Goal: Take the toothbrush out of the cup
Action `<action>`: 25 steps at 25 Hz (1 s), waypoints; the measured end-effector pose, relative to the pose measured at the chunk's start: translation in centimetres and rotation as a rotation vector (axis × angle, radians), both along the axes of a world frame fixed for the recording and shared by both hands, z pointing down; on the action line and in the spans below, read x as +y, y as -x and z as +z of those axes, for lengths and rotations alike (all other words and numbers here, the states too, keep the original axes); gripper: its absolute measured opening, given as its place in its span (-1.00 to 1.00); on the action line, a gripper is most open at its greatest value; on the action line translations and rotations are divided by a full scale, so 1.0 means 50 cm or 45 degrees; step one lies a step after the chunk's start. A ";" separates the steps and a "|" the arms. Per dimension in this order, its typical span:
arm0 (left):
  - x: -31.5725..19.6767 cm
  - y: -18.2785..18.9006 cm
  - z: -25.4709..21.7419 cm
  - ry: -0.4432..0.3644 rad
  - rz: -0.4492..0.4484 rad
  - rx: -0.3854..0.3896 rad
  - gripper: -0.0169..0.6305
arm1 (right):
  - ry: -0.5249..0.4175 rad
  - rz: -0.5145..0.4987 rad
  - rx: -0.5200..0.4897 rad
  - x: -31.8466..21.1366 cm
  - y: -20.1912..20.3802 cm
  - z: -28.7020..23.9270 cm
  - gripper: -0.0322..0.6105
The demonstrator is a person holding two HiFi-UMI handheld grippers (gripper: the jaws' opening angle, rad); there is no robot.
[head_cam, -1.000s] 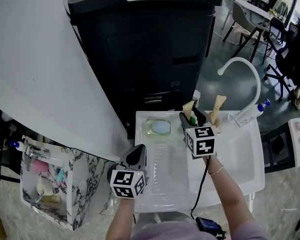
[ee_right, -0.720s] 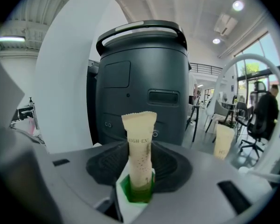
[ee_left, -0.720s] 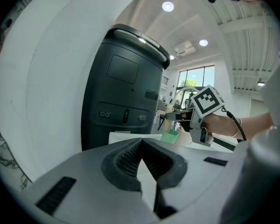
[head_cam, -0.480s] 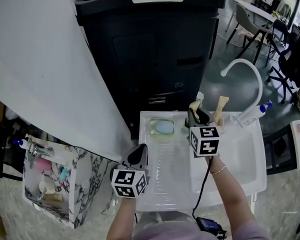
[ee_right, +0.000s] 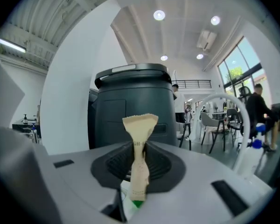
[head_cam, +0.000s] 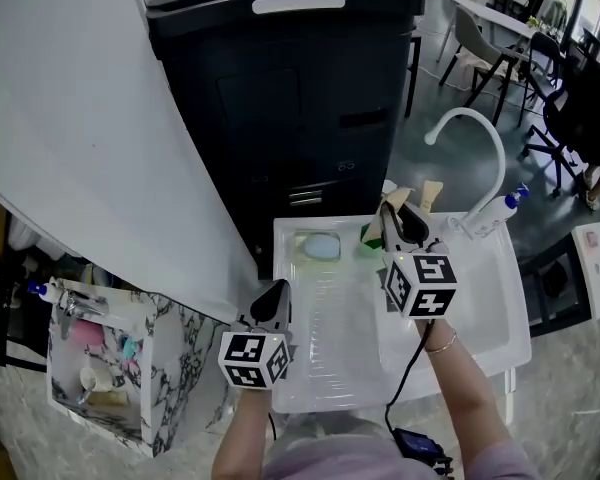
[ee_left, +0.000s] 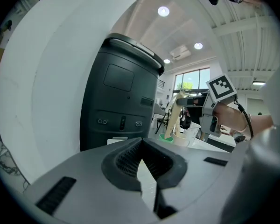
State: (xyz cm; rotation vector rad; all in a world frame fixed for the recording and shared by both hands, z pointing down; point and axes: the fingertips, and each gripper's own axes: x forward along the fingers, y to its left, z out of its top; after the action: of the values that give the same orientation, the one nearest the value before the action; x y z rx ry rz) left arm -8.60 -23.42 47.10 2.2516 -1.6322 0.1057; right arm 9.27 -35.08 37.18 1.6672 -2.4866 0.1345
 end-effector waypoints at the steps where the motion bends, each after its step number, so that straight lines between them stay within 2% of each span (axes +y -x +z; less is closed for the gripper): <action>1: 0.003 0.000 -0.002 -0.005 0.003 0.002 -0.95 | -0.019 0.005 -0.011 0.013 -0.004 -0.015 -0.68; 5: 0.015 -0.001 -0.014 -0.021 0.024 0.006 -0.95 | -0.096 0.017 -0.045 0.072 -0.019 -0.076 -0.68; 8: 0.025 -0.001 -0.023 -0.032 0.045 0.002 -0.95 | -0.070 0.000 -0.056 0.119 -0.019 -0.090 -0.68; 12: 0.044 0.009 -0.028 -0.035 0.065 -0.002 -0.95 | 0.098 -0.046 -0.093 0.181 0.001 -0.039 -0.68; 18: 0.072 0.029 -0.016 -0.023 0.082 0.010 -0.95 | 0.343 -0.086 -0.073 0.267 0.056 0.088 -0.68; 25: 0.098 0.058 0.019 0.025 0.080 0.025 -0.95 | 0.552 -0.132 -0.047 0.340 0.125 0.222 -0.68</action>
State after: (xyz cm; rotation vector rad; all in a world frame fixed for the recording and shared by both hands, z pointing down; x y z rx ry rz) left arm -11.51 -18.52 48.06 2.2825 -1.5444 0.1144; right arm 3.02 -18.09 48.28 1.3649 -2.3414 0.6454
